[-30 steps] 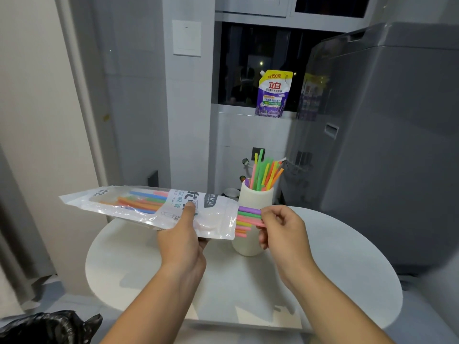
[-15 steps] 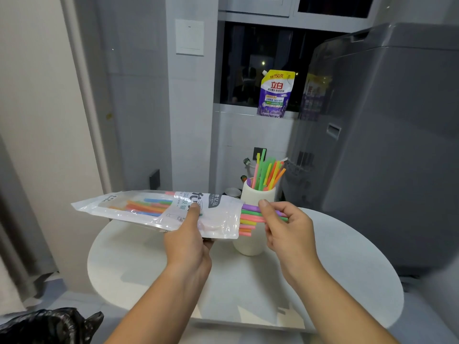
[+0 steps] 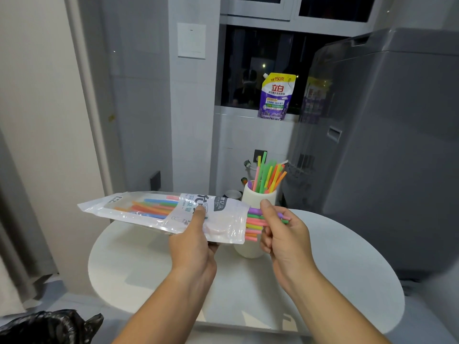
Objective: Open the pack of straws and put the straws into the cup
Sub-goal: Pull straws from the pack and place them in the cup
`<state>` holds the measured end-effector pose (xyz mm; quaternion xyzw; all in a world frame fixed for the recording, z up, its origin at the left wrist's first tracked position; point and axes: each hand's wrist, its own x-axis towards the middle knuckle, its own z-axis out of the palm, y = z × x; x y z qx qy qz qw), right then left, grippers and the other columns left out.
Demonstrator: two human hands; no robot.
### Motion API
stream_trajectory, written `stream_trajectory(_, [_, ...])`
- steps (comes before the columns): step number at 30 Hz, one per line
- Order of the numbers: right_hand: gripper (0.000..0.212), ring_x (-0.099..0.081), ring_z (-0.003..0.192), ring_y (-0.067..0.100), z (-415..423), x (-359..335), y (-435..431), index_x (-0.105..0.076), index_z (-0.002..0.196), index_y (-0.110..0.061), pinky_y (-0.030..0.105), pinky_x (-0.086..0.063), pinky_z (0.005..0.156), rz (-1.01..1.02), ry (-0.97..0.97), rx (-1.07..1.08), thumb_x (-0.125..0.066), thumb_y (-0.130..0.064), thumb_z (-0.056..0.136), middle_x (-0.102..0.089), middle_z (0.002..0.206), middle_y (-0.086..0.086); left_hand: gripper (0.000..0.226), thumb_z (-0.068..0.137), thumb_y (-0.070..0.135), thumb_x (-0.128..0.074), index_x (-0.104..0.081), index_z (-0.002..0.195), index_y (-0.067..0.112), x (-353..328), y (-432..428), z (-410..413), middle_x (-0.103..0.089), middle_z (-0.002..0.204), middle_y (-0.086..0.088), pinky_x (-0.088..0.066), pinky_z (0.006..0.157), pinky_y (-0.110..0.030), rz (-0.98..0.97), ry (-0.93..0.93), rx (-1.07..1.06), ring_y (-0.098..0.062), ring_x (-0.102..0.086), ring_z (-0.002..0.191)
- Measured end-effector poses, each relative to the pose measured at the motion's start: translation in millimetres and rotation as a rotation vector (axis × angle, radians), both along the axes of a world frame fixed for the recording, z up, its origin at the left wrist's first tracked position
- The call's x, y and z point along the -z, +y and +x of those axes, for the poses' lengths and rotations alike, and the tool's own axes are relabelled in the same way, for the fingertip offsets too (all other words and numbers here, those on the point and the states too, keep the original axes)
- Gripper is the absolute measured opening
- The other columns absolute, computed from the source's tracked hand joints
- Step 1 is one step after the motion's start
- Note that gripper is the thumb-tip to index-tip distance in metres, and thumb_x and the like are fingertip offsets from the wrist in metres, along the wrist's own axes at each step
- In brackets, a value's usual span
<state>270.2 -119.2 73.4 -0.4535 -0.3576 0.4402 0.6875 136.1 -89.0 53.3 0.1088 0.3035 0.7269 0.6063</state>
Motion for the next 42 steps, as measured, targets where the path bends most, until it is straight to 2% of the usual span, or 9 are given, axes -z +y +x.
stream_trajectory(3, [0.022,-0.029,0.038,0.010,-4.5,0.0,-1.4,-0.075,0.071,-0.017,0.021,-0.025,0.040,-0.002,-0.013,-0.033,-0.072,-0.027,0.090,-0.044,0.046,-0.004,0.035,0.098,0.010,-0.073,-0.065,0.130,0.023,-0.3,-0.5,0.2,-0.080,0.109,0.003,-0.061,0.051,-0.027,0.002,-0.005,0.003,-0.008,-0.080,0.070])
stream_trajectory(5, [0.025,-0.028,0.040,0.013,-2.9,-0.7,0.6,-0.064,0.075,-0.007,0.023,-0.026,0.041,-0.011,-0.033,0.005,-0.071,-0.024,0.092,-0.039,0.047,0.000,0.036,0.098,0.010,-0.073,-0.064,0.131,0.023,-1.0,-1.3,-0.6,-0.080,0.111,0.002,-0.061,0.050,-0.027,-0.006,-0.010,0.002,-0.008,-0.080,0.070])
stream_trajectory(9, [0.032,-0.024,0.043,0.016,6.1,-5.9,6.2,-0.047,0.071,-0.011,0.026,-0.023,0.044,0.037,-0.087,0.049,-0.068,-0.018,0.094,-0.031,0.047,0.002,0.038,0.098,0.010,-0.073,-0.066,0.135,0.018,-5.0,-1.4,-7.1,-0.080,0.118,-0.002,-0.061,0.051,-0.027,-0.029,-0.023,0.006,-0.009,-0.079,0.071])
stream_trajectory(18, [0.019,-0.025,0.040,0.016,41.9,-38.9,14.2,-0.060,0.077,-0.006,0.024,-0.025,0.040,0.144,-0.309,-0.021,-0.065,-0.011,0.095,-0.035,0.045,0.002,0.042,0.100,0.011,-0.072,-0.063,0.141,0.013,-11.3,3.7,-22.6,-0.078,0.128,-0.007,-0.064,0.054,-0.029,-0.066,-0.089,-0.005,-0.018,-0.077,0.102])
stream_trajectory(22, [0.017,-0.024,0.045,0.016,57.9,-56.0,15.5,-0.061,0.080,-0.002,0.028,-0.020,0.044,0.158,-0.366,-0.020,-0.064,-0.009,0.095,-0.032,0.052,0.003,0.042,0.101,0.011,-0.071,-0.061,0.142,0.012,-10.8,7.6,-26.2,-0.077,0.129,-0.008,-0.060,0.050,-0.024,-0.072,-0.124,-0.006,-0.018,-0.077,0.093])
stream_trajectory(31, [0.023,-0.021,0.042,0.014,80.6,-89.5,9.9,-0.064,0.073,-0.009,0.026,-0.019,0.042,0.186,-0.395,-0.058,-0.063,-0.007,0.096,-0.031,0.049,-0.002,0.044,0.102,0.011,-0.069,-0.059,0.146,0.010,-10.6,12.7,-30.7,-0.076,0.130,-0.008,-0.060,0.049,-0.025,-0.085,-0.207,-0.013,-0.018,-0.077,0.093])
stream_trajectory(36, [0.031,-0.026,0.039,0.012,91.0,-110.4,8.3,-0.069,0.066,-0.017,0.023,-0.026,0.039,0.184,-0.473,-0.096,-0.064,-0.010,0.096,-0.037,0.048,-0.004,0.043,0.103,0.010,-0.067,-0.059,0.145,0.008,-10.5,14.1,-34.4,-0.075,0.132,-0.009,-0.060,0.049,-0.024,-0.097,-0.196,-0.007,-0.017,-0.076,0.092])
stream_trajectory(38, [0.033,-0.027,0.039,0.012,92.3,-113.6,8.0,-0.069,0.065,-0.019,0.023,-0.027,0.039,0.184,-0.490,-0.101,-0.064,-0.010,0.096,-0.037,0.047,-0.004,0.042,0.104,0.010,-0.067,-0.059,0.145,0.008,-10.1,13.4,-33.3,-0.075,0.133,-0.010,-0.064,0.054,-0.028,-0.099,-0.181,0.010,-0.018,-0.076,0.096])
stream_trajectory(42, [0.032,-0.024,0.040,0.013,100.3,-117.7,5.9,-0.069,0.065,-0.018,0.024,-0.024,0.040,0.181,-0.469,-0.082,-0.064,-0.010,0.096,-0.033,0.049,-0.002,0.045,0.103,0.008,-0.066,-0.056,0.147,0.008,-5.3,16.0,-32.8,-0.074,0.134,-0.013,-0.064,0.092,-0.052,-0.079,-0.199,0.002,-0.029,-0.074,0.116])
